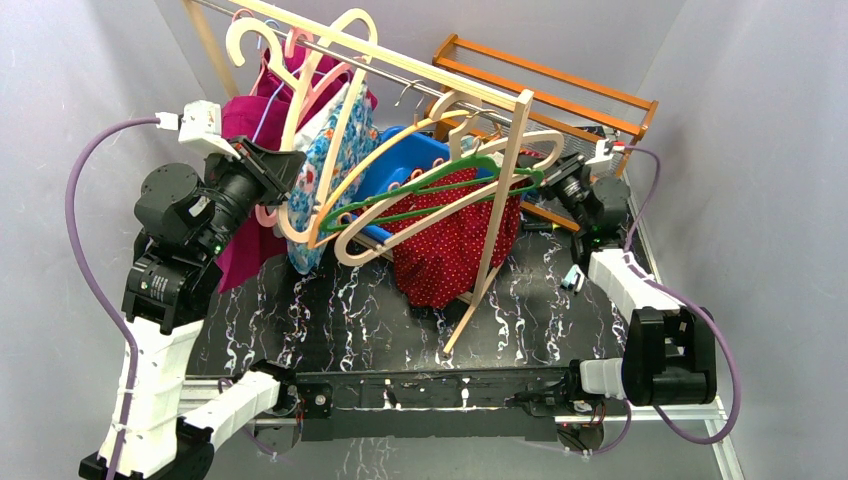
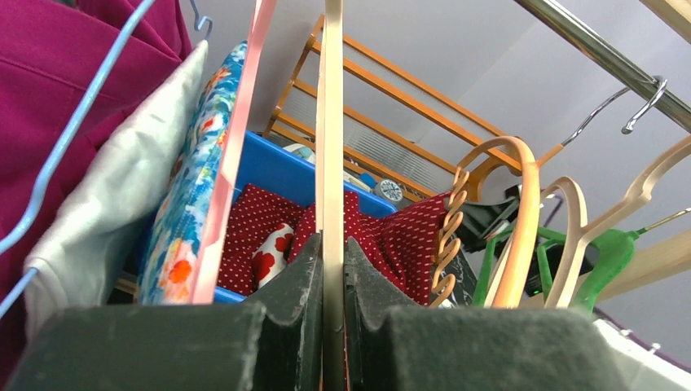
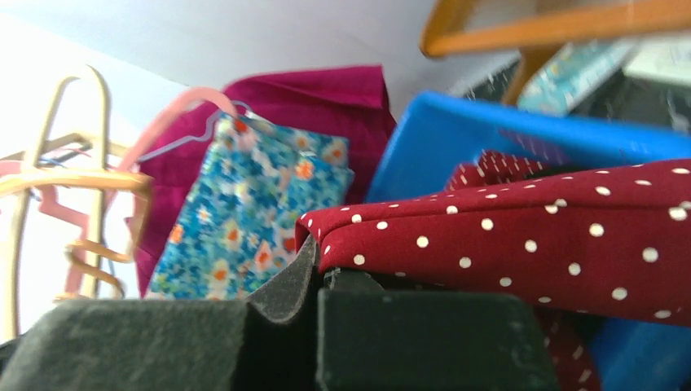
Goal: Remove the skirt from the hanger
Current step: Place the skirt in the bin.
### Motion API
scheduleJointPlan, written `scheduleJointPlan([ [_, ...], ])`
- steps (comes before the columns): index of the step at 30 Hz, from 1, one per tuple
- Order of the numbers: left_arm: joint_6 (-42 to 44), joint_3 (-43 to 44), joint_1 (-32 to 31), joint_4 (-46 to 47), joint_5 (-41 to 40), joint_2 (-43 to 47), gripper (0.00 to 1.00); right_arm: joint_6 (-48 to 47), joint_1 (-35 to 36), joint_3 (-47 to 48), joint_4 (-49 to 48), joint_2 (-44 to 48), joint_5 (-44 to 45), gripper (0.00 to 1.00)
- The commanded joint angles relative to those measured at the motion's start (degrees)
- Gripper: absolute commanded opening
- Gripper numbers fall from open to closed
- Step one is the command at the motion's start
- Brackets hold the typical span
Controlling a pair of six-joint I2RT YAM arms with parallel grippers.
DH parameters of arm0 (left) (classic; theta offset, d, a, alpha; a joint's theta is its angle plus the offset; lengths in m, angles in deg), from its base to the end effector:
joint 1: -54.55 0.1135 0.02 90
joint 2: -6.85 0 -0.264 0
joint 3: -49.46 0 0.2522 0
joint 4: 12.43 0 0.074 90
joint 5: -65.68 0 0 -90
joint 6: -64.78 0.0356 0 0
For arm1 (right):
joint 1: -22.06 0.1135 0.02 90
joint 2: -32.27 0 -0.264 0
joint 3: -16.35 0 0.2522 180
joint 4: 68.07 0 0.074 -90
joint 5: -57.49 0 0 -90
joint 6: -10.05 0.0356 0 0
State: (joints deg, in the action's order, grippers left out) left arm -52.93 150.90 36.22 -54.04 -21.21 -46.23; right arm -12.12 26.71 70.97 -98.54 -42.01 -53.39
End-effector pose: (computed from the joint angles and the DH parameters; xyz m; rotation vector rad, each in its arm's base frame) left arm 0.1302 -0.0452 0.5259 -0.0765 1.4890 -0.6931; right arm 0.2893 0.0363 0.3029 0.4972 1.4413 1.2848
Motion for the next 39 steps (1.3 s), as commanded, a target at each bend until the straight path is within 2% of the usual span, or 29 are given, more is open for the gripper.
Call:
scheduleJointPlan([
  [1, -1.6, -1.5, 0.2, 3.9, 2.2, 0.9, 0.00, -2.6, 2.0, -4.1, -0.4, 0.2, 3.8, 0.00],
  [3, -1.7, -1.4, 0.2, 3.9, 2.9, 0.8, 0.00, -5.0, 1.9, -4.7, 0.6, -0.4, 2.3, 0.02],
  [6, -1.7, -1.2, 0.2, 3.5, 2.6, 1.0, 0.00, -11.6, 1.9, -2.2, 8.4, -1.8, -2.0, 0.07],
  [10, -1.7, -1.7, 0.2, 3.4, 2.4, 1.1, 0.00, -17.4, 2.1, -1.0, 6.2, -7.1, -16.0, 0.09],
  [13, -1.8, -2.0, 0.2, 3.4, 2.8, 0.8, 0.00, -24.3, 3.2, 0.4, 10.8, -10.1, -23.5, 0.15],
  [15, -1.9, -2.3, 0.2, 3.5, 2.7, 0.9, 0.00, -29.0, 3.8, 0.7, 15.7, -9.6, -24.1, 0.23],
  [21, -1.5, -2.4, 0.2, 3.0, 2.5, 0.8, 0.00, -39.9, 5.3, 2.3, 28.0, -5.8, -22.7, 0.64],
  [23, -1.3, -2.5, 0.1, 2.9, 2.2, 0.8, 0.00, -42.5, 6.4, 2.2, 29.5, -5.1, -21.1, 0.77],
  [25, -1.3, -2.7, 0.2, 3.0, 2.1, 0.9, 0.00, -44.1, 8.1, 1.2, 29.4, -4.2, -18.1, 0.85],
  [27, -1.3, -2.8, 0.2, 3.0, 2.3, 0.9, 0.00, -46.1, 10.5, -1.4, 26.6, -2.8, -13.0, 0.90],
  [30, -1.2, -2.9, 0.2, 3.0, 2.5, 0.9, 0.00, -46.5, 12.9, -8.4, 16.4, 0.0, -4.7, 0.95],
  [33, -1.0, -2.4, 0.2, 2.6, 2.6, 0.9, 0.00, -48.2, 14.6, -13.8, 8.0, 1.3, 2.8, 0.97],
  [36, -1.0, -2.1, 0.2, 2.4, 2.7, 1.1, 0.00, -52.0, 17.3, -16.7, -0.5, -1.3, 11.3, 0.96],
  [38, -0.9, -1.8, 0.2, 2.2, 2.7, 1.1, 0.00, -53.2, 19.1, -16.5, -2.3, -4.5, 17.6, 0.89],
  [39, -0.9, -1.6, 0.2, 2.1, 2.6, 1.1, 0.00, -52.0, 19.3, -16.2, -3.0, -6.3, 20.8, 0.83],
])
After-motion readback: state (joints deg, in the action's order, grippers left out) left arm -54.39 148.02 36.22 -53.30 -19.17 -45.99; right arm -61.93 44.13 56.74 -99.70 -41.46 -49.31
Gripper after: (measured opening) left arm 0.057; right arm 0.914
